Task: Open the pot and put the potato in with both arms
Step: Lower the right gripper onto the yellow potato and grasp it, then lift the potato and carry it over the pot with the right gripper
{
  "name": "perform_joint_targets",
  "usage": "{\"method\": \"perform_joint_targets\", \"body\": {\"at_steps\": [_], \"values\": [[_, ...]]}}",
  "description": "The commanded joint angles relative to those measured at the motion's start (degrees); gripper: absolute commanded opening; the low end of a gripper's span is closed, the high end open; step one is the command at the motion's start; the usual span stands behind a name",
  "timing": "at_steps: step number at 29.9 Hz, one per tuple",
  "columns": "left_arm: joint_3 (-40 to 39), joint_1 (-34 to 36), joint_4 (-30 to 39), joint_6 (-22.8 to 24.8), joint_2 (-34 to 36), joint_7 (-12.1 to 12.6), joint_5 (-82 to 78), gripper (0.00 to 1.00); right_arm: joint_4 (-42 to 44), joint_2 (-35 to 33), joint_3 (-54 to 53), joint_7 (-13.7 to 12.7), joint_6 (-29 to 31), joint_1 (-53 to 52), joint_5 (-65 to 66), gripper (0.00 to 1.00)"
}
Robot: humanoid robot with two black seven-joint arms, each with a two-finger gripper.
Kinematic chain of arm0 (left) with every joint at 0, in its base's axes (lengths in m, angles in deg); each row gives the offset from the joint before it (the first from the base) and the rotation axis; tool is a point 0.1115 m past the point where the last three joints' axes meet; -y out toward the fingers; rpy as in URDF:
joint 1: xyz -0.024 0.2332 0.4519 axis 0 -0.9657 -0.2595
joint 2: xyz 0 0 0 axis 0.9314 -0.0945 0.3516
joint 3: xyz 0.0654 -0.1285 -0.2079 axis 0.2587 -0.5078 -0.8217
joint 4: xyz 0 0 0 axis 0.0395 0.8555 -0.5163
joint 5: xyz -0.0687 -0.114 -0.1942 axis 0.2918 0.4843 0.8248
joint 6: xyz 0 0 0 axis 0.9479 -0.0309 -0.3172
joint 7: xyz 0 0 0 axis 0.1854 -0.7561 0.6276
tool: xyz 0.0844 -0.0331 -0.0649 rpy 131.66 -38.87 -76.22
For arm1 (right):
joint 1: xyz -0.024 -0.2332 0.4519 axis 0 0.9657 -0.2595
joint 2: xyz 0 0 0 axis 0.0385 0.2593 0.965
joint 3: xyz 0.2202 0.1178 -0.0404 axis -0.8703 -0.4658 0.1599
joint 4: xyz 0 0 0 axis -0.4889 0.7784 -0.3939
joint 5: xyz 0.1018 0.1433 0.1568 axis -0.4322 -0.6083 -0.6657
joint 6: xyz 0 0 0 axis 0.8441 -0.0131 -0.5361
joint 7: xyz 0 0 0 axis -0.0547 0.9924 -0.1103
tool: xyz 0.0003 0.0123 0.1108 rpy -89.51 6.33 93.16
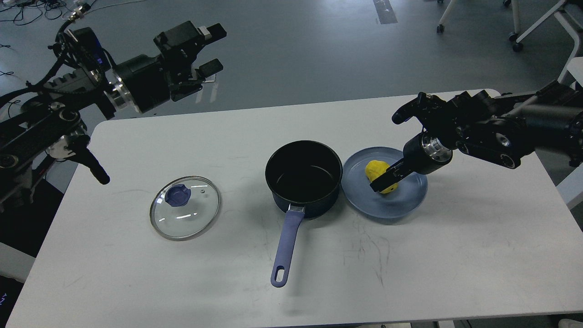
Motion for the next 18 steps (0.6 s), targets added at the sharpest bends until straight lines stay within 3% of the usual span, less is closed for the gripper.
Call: {"method": "perform_joint_targets", "body": {"at_steps": [1,5,8,11,12,16,18], "values": [[0.0,-0.03,0.01,-0.01,0.2,0.0,0.05,0.97,1.2,1.04,-0.04,0.0,-0.01,0.38,-0.05,1.0],[0.01,-0.12,0.01,0.08,0.2,0.0,0.05,0.97,1.37,1.22,0.05,0.0,-0.01,0.38,-0.05,0.98],[-0.08,-0.12,0.01,-0.01,0.2,0.0,0.05,0.97,1.37,1.22,0.05,0.0,-0.01,0.38,-0.05,0.9],[-0.08,-0.12,0.01,0.08,0.29,0.0,0.05,0.97,1.37,1.13,0.05,0.0,-0.01,0.38,-0.05,0.57],[-0.08,-0.12,0.01,-0.01,0.29,0.0,0.05,0.97,1.37,0.96,0.05,0.0,-0.01,0.38,-0.05,0.38],[-0.08,-0.12,0.01,0.08,0.29,0.0,0.05,0.97,1.2,0.61,0.4,0.0,-0.01,-0.06,0.04,0.21],[-0.17,-0.12,0.01,0.08,0.29,0.0,0.05,0.97,0.41,-0.61,0.4,0.0,-0.01,-1.02,0.04,0.2]]}}
